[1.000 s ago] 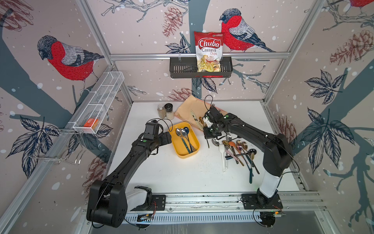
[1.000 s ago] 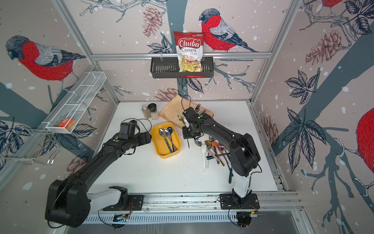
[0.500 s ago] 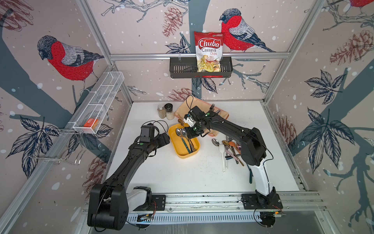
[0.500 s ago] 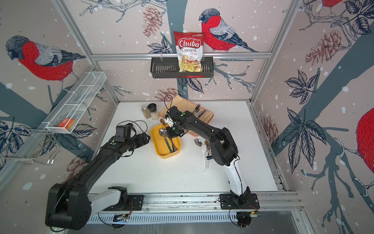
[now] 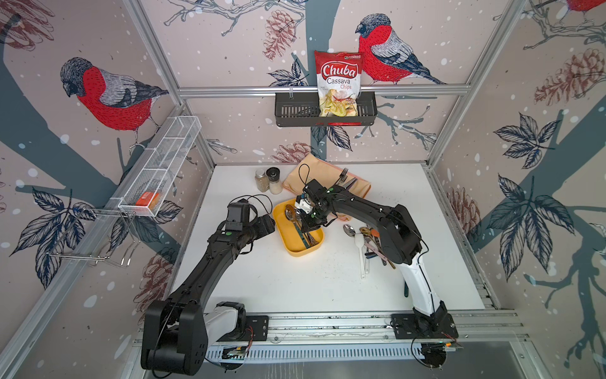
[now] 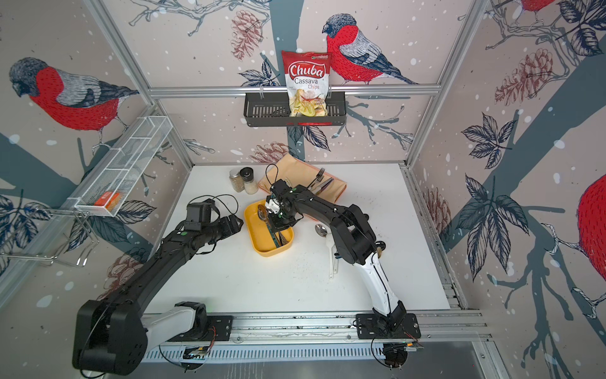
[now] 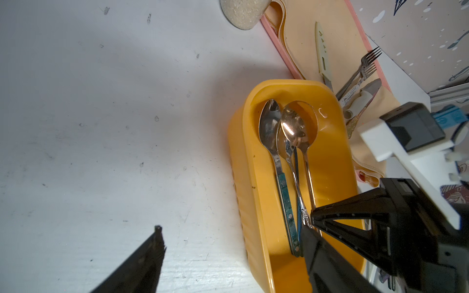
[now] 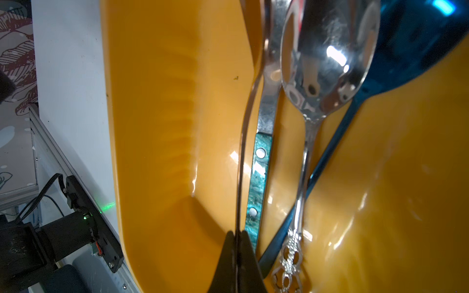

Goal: Put the spoon into the storage box
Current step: Place the spoon in the storage box.

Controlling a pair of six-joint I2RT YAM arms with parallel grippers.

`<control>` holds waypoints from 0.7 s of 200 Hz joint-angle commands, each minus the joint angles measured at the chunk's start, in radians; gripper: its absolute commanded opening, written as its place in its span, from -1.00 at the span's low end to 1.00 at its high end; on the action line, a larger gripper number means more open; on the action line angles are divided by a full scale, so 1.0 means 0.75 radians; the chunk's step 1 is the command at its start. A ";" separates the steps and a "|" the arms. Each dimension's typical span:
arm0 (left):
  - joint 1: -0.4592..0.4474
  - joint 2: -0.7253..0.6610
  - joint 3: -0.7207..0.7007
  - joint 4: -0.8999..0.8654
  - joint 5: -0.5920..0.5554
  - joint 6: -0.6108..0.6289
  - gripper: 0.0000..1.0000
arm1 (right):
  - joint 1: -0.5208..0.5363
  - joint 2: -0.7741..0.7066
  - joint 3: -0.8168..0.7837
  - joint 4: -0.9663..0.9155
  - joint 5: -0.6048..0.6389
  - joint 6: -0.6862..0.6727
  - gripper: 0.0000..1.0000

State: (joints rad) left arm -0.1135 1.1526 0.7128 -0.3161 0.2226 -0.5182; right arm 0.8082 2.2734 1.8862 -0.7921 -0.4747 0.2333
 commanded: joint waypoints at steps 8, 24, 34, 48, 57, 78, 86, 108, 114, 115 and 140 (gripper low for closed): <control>0.004 0.005 0.017 0.034 0.018 0.015 0.73 | -0.019 0.018 -0.019 0.021 -0.079 0.001 -0.86; 0.004 0.009 0.021 0.031 0.015 0.018 0.73 | -0.024 0.027 -0.026 0.019 -0.087 0.006 -0.85; 0.004 0.010 0.023 0.026 0.015 0.021 0.73 | -0.026 0.037 -0.022 0.008 -0.090 0.006 -0.84; 0.004 0.013 0.026 0.022 0.016 0.024 0.73 | -0.029 0.041 -0.019 0.008 -0.090 0.015 -0.77; 0.004 0.015 0.030 0.017 0.018 0.024 0.73 | -0.029 0.043 -0.013 0.001 -0.080 0.014 -0.74; 0.004 0.020 0.039 0.008 0.020 0.033 0.73 | -0.030 0.055 0.006 -0.034 -0.035 0.025 -0.59; 0.004 0.025 0.044 0.003 0.020 0.038 0.73 | -0.030 0.059 0.016 -0.045 -0.018 0.025 -0.54; 0.004 0.030 0.061 -0.007 0.016 0.051 0.73 | -0.022 0.043 0.043 -0.064 0.060 0.021 -0.40; 0.004 0.029 0.067 -0.010 0.016 0.054 0.73 | -0.018 0.038 0.056 -0.076 0.089 0.017 -0.36; 0.004 0.030 0.067 -0.010 0.016 0.055 0.73 | -0.017 0.037 0.059 -0.079 0.095 0.018 -0.35; 0.002 0.027 0.087 -0.022 0.007 0.083 0.72 | -0.004 0.010 0.120 -0.132 0.217 0.003 -0.25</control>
State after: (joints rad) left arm -0.1135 1.1740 0.7605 -0.3267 0.2340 -0.4900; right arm 0.7967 2.3077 1.9388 -0.8387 -0.4240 0.2424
